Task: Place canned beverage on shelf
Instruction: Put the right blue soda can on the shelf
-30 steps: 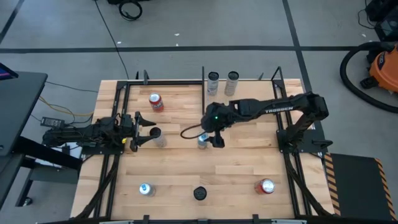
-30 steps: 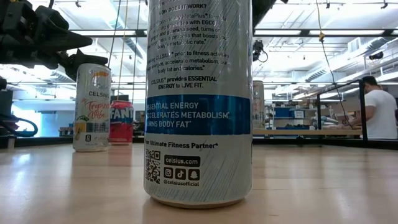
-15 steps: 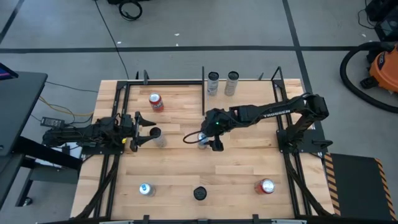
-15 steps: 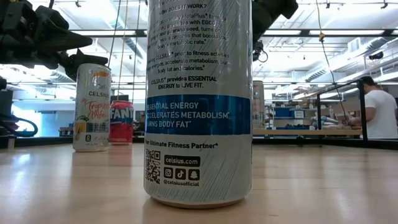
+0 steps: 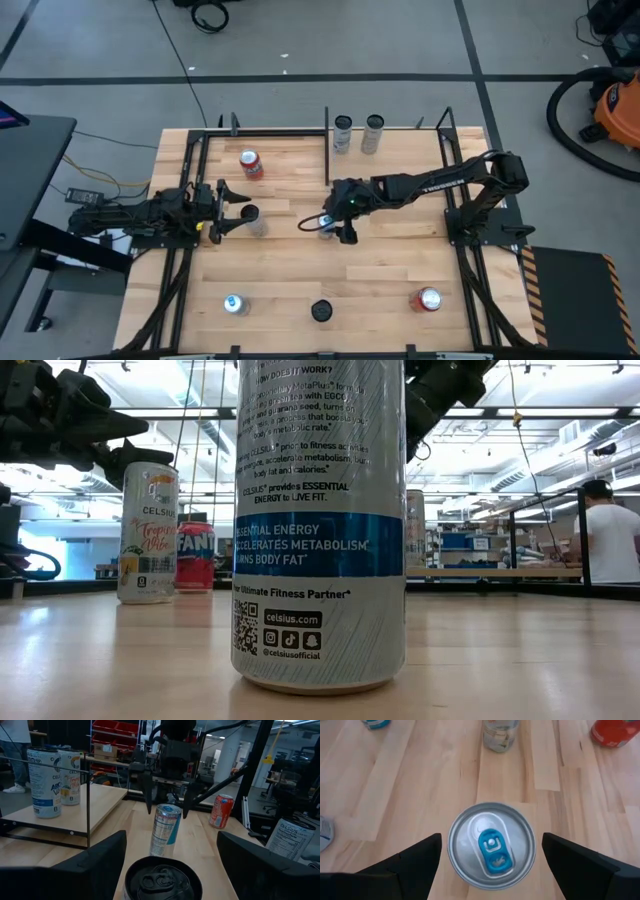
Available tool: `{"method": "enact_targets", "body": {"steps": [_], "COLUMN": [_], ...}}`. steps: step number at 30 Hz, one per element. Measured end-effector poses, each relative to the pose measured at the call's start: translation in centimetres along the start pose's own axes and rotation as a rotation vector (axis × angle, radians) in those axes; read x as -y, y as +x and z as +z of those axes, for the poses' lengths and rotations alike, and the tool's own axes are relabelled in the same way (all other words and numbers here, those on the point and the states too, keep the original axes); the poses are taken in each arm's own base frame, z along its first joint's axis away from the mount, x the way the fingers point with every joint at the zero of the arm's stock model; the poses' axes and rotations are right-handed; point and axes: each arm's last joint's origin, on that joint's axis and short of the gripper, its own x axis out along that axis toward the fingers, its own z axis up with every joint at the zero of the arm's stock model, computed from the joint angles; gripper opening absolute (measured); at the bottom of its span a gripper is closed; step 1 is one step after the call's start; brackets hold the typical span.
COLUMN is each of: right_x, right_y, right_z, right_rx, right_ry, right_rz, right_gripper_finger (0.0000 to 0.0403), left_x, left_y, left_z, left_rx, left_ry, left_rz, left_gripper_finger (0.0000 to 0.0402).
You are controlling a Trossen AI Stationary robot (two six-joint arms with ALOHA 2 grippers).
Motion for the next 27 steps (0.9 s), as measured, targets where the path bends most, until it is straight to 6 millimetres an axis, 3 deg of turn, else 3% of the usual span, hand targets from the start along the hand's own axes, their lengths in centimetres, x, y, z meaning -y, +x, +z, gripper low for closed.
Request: {"method": "enact_targets", "body": {"steps": [27], "right_x": [-0.47], "right_y": [0.11], "right_z": [0.14], "right_rx": [0.014], "right_ry": [0.023], "right_rz": [0.01], "right_gripper_finger": [0.0341], "left_x": [0.0], "left_y": [0.0], "left_z": [-0.01], "left_rx": [-0.001], "left_ry": [0.001], "left_rz": [0.0], "left_gripper_finger": [0.0314]}}
